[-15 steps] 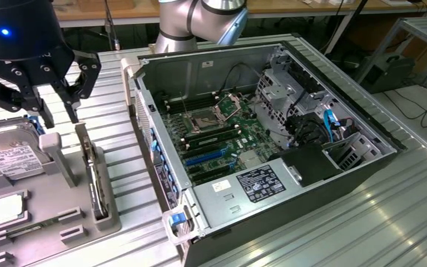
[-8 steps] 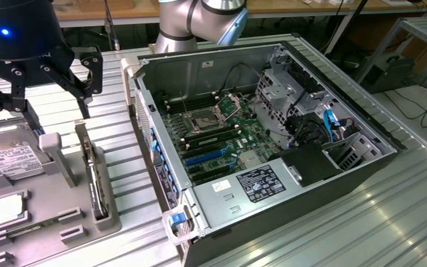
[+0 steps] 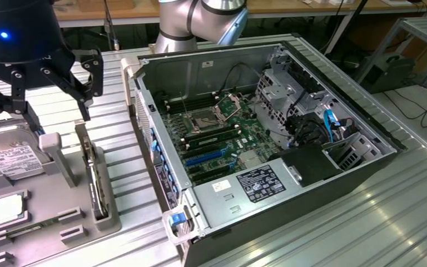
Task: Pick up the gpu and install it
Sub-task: 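Pick up the gpu and move the gpu toward the slot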
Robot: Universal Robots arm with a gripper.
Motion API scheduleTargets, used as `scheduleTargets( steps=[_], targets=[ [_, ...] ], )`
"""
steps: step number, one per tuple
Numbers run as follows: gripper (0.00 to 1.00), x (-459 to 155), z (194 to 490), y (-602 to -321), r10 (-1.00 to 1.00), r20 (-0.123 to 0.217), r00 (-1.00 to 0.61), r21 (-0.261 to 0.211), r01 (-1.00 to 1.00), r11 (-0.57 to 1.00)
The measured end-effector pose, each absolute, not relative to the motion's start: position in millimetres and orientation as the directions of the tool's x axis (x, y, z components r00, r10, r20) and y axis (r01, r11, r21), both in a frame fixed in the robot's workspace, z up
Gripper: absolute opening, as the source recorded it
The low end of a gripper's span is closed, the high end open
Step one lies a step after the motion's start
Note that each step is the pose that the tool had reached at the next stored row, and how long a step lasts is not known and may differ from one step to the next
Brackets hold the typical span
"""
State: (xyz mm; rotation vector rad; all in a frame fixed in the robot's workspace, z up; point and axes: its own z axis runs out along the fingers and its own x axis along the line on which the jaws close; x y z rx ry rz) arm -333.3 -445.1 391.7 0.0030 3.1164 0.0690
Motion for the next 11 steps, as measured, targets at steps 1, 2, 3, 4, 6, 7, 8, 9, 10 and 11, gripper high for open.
scheduleTargets(
  steps=[1,2,3,4,6,7,8,9,10,11],
  targets=[
    [0.66,-333.3,391.4,-445.4,0.003,-0.024,-1.0,0.044,0.002,0.999],
    [0.66,-333.2,390.8,-445.6,0.004,-0.024,-1.0,0.044,0.003,0.999],
    [0.66,-333.2,390.1,-445.7,0.004,-0.025,-1.0,0.044,0.003,0.999],
    [0.66,-333.2,389.4,-445.7,0.004,-0.024,-1.0,0.044,0.003,0.999],
    [0.66,-333.2,387.2,-445.8,0.004,-0.024,-1.0,0.044,0.003,0.999],
    [0.66,-333.2,386.3,-445.8,0.004,-0.024,-1.0,0.044,0.003,0.999],
    [0.66,-333.2,385.4,-445.8,0.004,-0.024,-1.0,0.044,0.003,0.999],
    [0.66,-333.2,384.4,-445.8,0.004,-0.024,-1.0,0.044,0.003,0.999],
    [0.66,-333.2,383.5,-445.8,0.004,-0.024,-1.0,0.044,0.003,0.999],
    [0.66,-333.2,382.6,-445.8,0.004,-0.024,-1.0,0.044,0.003,0.999]
  ],
)
